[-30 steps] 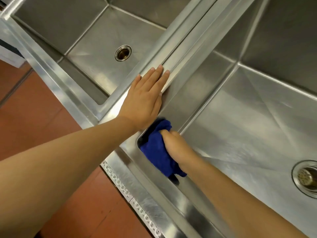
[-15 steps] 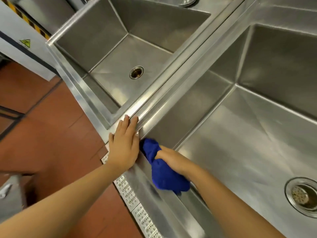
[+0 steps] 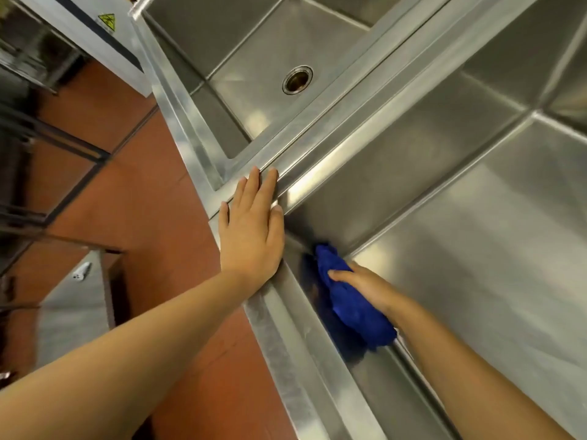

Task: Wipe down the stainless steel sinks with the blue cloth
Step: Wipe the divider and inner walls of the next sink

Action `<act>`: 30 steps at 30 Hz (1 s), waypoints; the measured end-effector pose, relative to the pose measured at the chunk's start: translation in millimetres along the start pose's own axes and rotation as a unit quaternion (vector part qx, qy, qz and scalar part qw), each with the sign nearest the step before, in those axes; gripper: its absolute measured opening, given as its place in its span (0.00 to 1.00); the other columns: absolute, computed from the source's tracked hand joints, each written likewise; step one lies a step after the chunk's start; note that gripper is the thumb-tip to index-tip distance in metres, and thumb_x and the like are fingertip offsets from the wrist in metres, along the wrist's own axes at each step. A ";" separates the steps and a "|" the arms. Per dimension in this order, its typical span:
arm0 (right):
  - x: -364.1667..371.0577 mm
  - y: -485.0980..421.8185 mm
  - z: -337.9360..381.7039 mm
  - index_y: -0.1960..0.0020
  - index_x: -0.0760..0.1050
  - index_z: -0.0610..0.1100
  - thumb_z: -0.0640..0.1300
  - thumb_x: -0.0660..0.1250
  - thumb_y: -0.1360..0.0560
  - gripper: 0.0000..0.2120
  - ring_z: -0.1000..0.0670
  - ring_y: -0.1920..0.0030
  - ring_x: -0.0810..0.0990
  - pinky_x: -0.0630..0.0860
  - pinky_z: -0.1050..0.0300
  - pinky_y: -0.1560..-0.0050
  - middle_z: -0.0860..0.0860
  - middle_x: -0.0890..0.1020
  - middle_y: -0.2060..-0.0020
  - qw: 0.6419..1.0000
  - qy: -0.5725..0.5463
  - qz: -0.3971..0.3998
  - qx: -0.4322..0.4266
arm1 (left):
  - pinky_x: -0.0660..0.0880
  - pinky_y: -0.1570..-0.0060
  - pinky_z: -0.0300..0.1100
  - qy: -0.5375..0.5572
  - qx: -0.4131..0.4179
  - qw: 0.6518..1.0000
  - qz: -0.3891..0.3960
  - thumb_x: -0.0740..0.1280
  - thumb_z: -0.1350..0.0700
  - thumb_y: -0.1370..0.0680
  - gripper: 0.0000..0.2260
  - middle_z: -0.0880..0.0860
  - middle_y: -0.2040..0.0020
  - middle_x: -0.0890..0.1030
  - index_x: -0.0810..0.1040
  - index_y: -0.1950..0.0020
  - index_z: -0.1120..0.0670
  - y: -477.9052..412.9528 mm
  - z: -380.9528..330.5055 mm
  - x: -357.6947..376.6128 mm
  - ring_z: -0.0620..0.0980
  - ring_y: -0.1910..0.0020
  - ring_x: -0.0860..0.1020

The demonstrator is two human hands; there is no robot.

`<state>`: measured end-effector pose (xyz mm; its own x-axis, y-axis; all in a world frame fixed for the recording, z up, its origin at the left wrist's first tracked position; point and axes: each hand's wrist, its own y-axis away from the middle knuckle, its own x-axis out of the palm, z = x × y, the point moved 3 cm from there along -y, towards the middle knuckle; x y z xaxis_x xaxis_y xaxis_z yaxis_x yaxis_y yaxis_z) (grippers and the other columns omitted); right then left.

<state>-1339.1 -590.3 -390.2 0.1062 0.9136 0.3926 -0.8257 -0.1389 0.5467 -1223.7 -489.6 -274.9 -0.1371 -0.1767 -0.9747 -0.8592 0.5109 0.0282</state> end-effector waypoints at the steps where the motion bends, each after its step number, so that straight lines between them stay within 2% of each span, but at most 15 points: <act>1: -1.5 -2.2 -7.3 0.41 0.74 0.54 0.44 0.63 0.21 0.10 0.56 0.53 0.79 0.71 0.60 0.44 0.53 0.82 0.51 1.000 -0.009 -0.004 0.014 | 0.47 0.25 0.55 0.003 0.000 1.000 0.000 0.47 0.48 0.20 0.25 0.46 0.21 0.52 0.52 0.22 0.43 0.3 0.4 0.0 0.46 0.22 0.48; 3: 1.0 1.1 -7.4 0.47 0.76 0.56 0.42 0.64 0.21 0.09 0.57 0.55 0.81 0.75 0.62 0.49 0.54 0.83 0.53 1.000 -0.011 0.007 -0.010 | 0.48 0.25 0.56 0.009 -0.002 1.000 -0.001 0.48 0.48 0.20 0.24 0.47 0.21 0.52 0.52 0.22 0.43 0.6 0.6 -0.5 0.46 0.22 0.48; 5: 6.5 9.0 4.6 0.49 0.76 0.61 0.40 0.64 0.22 0.14 0.63 0.55 0.81 0.75 0.71 0.53 0.62 0.83 0.56 0.996 -0.014 0.049 -0.068 | 0.48 0.25 0.57 0.012 -0.006 1.000 -0.004 0.48 0.49 0.20 0.25 0.48 0.21 0.53 0.53 0.22 0.44 0.4 -1.2 -2.0 0.46 0.22 0.48; 7: 10.7 14.5 15.3 0.44 0.75 0.64 0.42 0.65 0.23 0.16 0.65 0.48 0.79 0.73 0.70 0.46 0.65 0.83 0.50 0.991 0.016 0.083 -0.102 | 0.48 0.25 0.57 0.015 -0.007 1.000 -0.006 0.48 0.49 0.20 0.25 0.48 0.21 0.53 0.53 0.22 0.45 0.8 -3.7 -2.8 0.46 0.22 0.48; 8: 10.9 13.4 14.5 0.44 0.76 0.62 0.43 0.66 0.23 0.15 0.63 0.46 0.80 0.73 0.67 0.43 0.63 0.83 0.49 0.991 0.026 0.080 -0.107 | 0.48 0.25 0.57 0.018 -0.007 1.000 -0.006 0.49 0.50 0.20 0.25 0.48 0.21 0.53 0.54 0.22 0.45 1.3 -4.6 -2.8 0.46 0.22 0.48; 10: 7.2 6.8 7.2 0.47 0.79 0.56 0.45 0.66 0.23 0.09 0.60 0.50 0.81 0.74 0.65 0.46 0.58 0.85 0.54 0.994 0.010 0.050 -0.099 | 0.49 0.25 0.56 0.030 -0.011 0.999 -0.009 0.49 0.50 0.20 0.24 0.48 0.21 0.53 0.55 0.22 0.46 2.7 -5.1 -2.6 0.47 0.22 0.49; 12: -1.1 -6.9 -9.9 0.50 0.79 0.53 0.44 0.64 0.22 0.07 0.63 0.56 0.81 0.74 0.69 0.52 0.60 0.84 0.60 0.996 -0.019 0.029 -0.082 | 0.49 0.25 0.55 0.038 -0.012 0.999 -0.013 0.50 0.51 0.20 0.24 0.49 0.21 0.54 0.56 0.22 0.47 3.4 -4.7 -3.3 0.47 0.22 0.50; 14: -10.4 -22.5 -29.5 0.51 0.76 0.56 0.41 0.62 0.21 0.10 0.66 0.56 0.79 0.71 0.74 0.53 0.64 0.83 0.60 0.998 -0.038 0.008 -0.056 | 0.49 0.24 0.54 0.040 -0.011 0.999 -0.012 0.50 0.51 0.19 0.24 0.48 0.21 0.55 0.56 0.22 0.47 3.1 -4.4 -3.0 0.46 0.22 0.50; 15: -16.1 -30.2 -40.0 0.51 0.75 0.55 0.40 0.61 0.21 0.10 0.64 0.54 0.78 0.70 0.73 0.52 0.62 0.82 0.57 0.998 -0.041 -0.007 -0.042 | 0.49 0.24 0.54 0.041 -0.011 0.999 -0.012 0.50 0.51 0.19 0.24 0.48 0.21 0.55 0.56 0.22 0.47 3.9 -4.4 -3.0 0.46 0.22 0.50; 17: -25.5 -38.4 -59.3 0.53 0.73 0.51 0.38 0.59 0.20 0.10 0.54 0.48 0.76 0.67 0.65 0.47 0.53 0.79 0.53 0.999 -0.018 -0.017 -0.020 | 0.49 0.24 0.54 0.043 -0.006 0.999 -0.014 0.50 0.51 0.19 0.23 0.47 0.21 0.55 0.56 0.22 0.47 3.6 -4.8 -3.7 0.45 0.22 0.50; 19: -29.9 -36.8 -71.3 0.54 0.72 0.50 0.38 0.59 0.20 0.09 0.50 0.47 0.75 0.67 0.62 0.46 0.53 0.78 0.56 1.000 -0.020 -0.006 -0.015 | 0.49 0.24 0.54 0.041 -0.004 0.999 -0.014 0.50 0.51 0.19 0.23 0.46 0.21 0.54 0.55 0.22 0.46 3.4 -4.6 -3.8 0.45 0.22 0.50; 22: -21.0 -32.4 -54.1 0.51 0.75 0.54 0.43 0.61 0.20 0.07 0.55 0.61 0.80 0.76 0.64 0.64 0.57 0.81 0.63 0.998 -0.060 0.011 0.000 | 0.49 0.24 0.54 0.038 -0.007 0.999 -0.014 0.50 0.50 0.19 0.23 0.46 0.21 0.54 0.55 0.22 0.46 3.1 -3.8 -3.9 0.44 0.22 0.49; 24: -16.0 -27.3 -42.7 0.52 0.76 0.57 0.43 0.62 0.20 0.09 0.61 0.62 0.81 0.78 0.64 0.59 0.62 0.82 0.65 0.997 -0.050 0.040 -0.040 | 0.49 0.24 0.55 0.038 -0.006 0.999 -0.015 0.50 0.51 0.19 0.23 0.47 0.21 0.55 0.56 0.22 0.46 3.2 -4.8 -4.2 0.45 0.22 0.50; 27: -15.6 -28.5 -35.4 0.50 0.74 0.59 0.42 0.61 0.20 0.11 0.68 0.58 0.79 0.72 0.71 0.50 0.67 0.82 0.62 0.996 -0.043 0.045 -0.060 | 0.50 0.24 0.55 0.039 -0.004 0.999 -0.016 0.50 0.51 0.19 0.23 0.48 0.21 0.55 0.56 0.22 0.48 3.7 -6.1 -4.1 0.46 0.22 0.50; 30: -23.6 -43.4 -50.3 0.46 0.74 0.57 0.43 0.59 0.19 0.10 0.61 0.49 0.78 0.70 0.69 0.48 0.65 0.81 0.55 0.998 -0.055 0.014 -0.034 | 0.50 0.24 0.55 0.045 -0.004 0.999 -0.019 0.50 0.51 0.18 0.23 0.48 0.21 0.55 0.56 0.22 0.47 3.4 -4.2 -3.5 0.45 0.22 0.50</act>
<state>-1333.6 -586.6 -460.4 0.1404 0.8615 0.4880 -0.8642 -0.1339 0.4850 -1228.2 -490.8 -270.5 -0.1486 -0.2710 -0.9510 -0.8681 0.4964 -0.0058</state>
